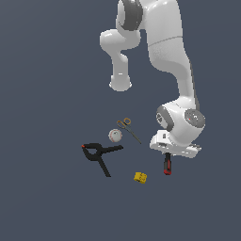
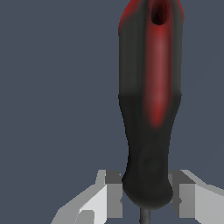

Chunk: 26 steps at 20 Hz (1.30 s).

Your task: Pick up a designated object from a clutter of objects.

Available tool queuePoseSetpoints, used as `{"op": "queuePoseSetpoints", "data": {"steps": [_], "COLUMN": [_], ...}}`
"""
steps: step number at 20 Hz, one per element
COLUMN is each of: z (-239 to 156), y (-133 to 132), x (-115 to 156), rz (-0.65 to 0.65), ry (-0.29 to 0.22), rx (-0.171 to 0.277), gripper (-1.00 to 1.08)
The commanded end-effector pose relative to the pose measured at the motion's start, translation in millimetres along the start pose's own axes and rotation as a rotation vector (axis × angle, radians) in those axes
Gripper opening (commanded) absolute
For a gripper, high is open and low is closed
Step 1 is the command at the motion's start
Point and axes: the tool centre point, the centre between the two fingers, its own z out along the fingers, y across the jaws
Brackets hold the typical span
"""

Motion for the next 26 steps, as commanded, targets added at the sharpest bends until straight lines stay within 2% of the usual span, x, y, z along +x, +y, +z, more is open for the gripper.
{"op": "queuePoseSetpoints", "data": {"steps": [1,14,20,26], "z": [0,-12,-34,-68], "y": [0,11,32,64], "x": [0,-4,-11,-22], "rz": [0.0,0.0,0.0,0.0], "ry": [0.001,0.001,0.001,0.001], "rx": [0.0,0.0,0.0,-0.001], "gripper": [-1.0,-1.0,-1.0,-1.0]}}
